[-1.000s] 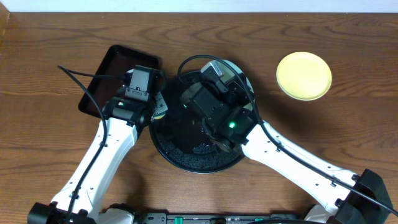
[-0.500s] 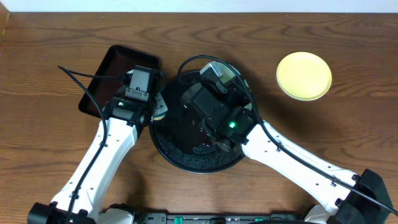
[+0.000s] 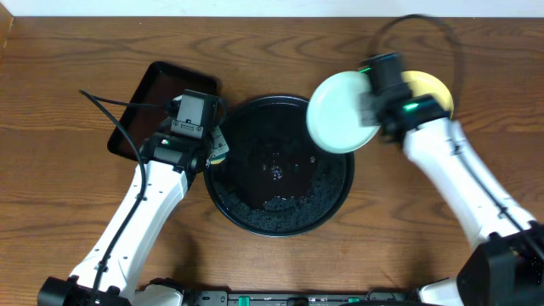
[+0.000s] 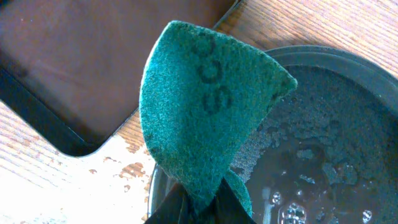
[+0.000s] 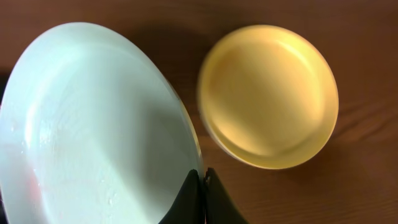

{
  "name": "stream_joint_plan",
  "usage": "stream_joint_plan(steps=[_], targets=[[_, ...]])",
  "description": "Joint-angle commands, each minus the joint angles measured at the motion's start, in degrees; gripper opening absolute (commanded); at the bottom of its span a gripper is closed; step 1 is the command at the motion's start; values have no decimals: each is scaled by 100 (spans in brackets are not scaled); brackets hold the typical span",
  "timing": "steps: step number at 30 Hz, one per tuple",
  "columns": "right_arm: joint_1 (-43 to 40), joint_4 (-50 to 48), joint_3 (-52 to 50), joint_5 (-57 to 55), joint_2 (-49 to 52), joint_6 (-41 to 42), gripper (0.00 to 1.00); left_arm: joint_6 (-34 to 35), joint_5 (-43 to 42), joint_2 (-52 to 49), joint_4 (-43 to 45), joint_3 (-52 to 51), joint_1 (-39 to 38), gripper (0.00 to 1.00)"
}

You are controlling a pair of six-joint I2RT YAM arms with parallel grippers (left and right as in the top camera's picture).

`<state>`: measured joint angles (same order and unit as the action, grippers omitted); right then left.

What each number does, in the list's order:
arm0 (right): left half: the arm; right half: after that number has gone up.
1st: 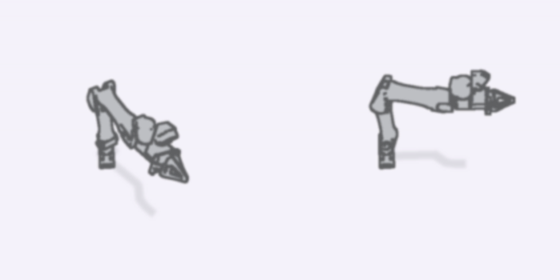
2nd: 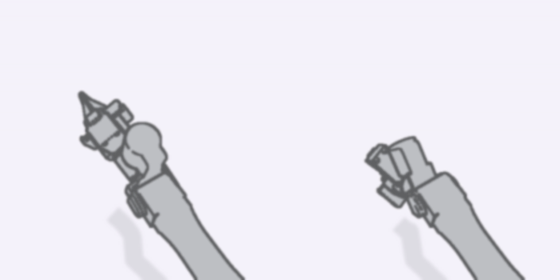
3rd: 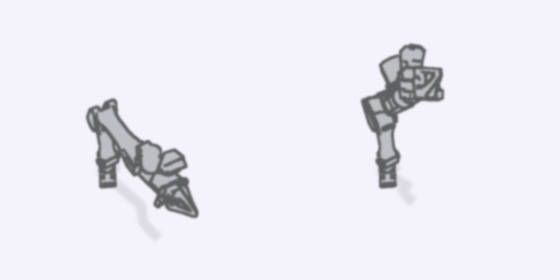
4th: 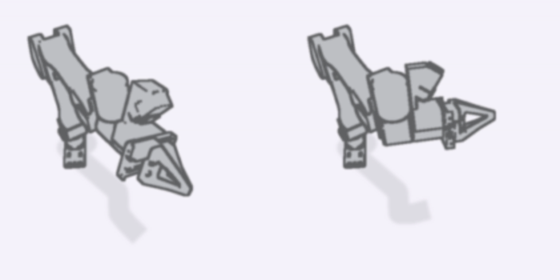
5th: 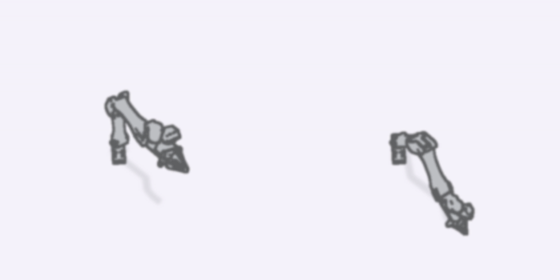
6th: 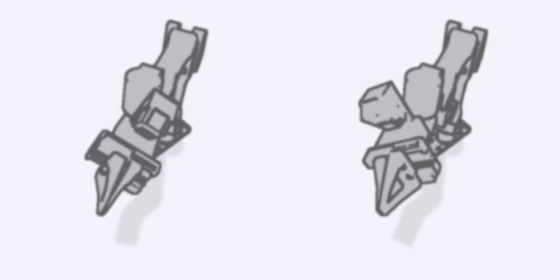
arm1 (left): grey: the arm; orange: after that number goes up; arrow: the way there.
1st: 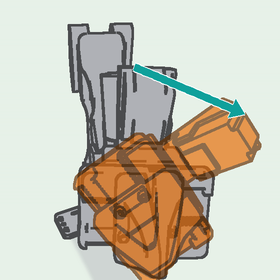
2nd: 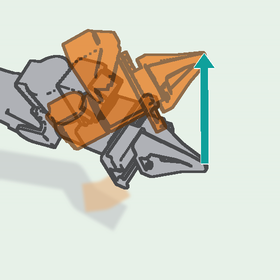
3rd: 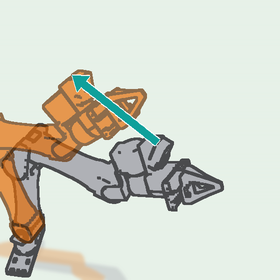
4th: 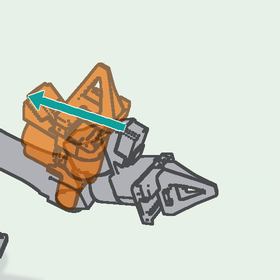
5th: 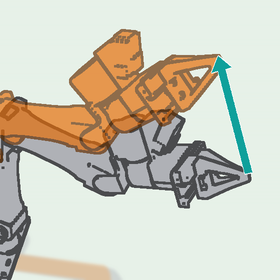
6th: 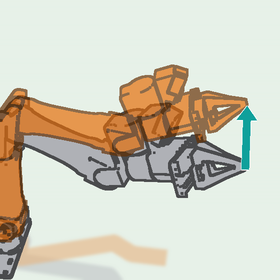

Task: Clean dirty plates on tray and stack at the side
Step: 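Carry the plate right and place it on the yellow plate stack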

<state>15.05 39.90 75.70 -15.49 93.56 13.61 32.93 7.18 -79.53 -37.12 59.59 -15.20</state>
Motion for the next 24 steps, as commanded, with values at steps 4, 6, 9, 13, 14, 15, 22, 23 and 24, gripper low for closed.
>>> stream_joint_plan(steps=[4,6,9,13,14,15,22,23,24], targets=[[-1738,-90,68,1384,-98,1106,1,-74,-15,-31,-13,-39,20,7],[-2184,-136,68,1384,-92,1268,1,-72,-15,-31,-9,-39,20,8],[-2813,-260,66,1384,-52,1519,1,-72,-15,-31,-11,-39,17,8],[-3314,-636,55,1386,96,1598,1,-70,-15,-31,-11,-39,20,7],[-3373,-743,55,1388,166,1598,1,-24,-15,-31,-11,-42,20,8],[-3394,-833,55,1388,262,1600,1,33,-15,-31,-11,-42,20,7],[-3252,-1419,55,1886,1060,1596,1,35,-15,-33,-13,-44,20,7],[-3217,-1521,55,2017,1185,1591,1,35,-15,-33,-13,-44,20,7],[-3193,-1578,55,2103,1268,1591,1,35,-15,-33,-13,-44,17,7]])
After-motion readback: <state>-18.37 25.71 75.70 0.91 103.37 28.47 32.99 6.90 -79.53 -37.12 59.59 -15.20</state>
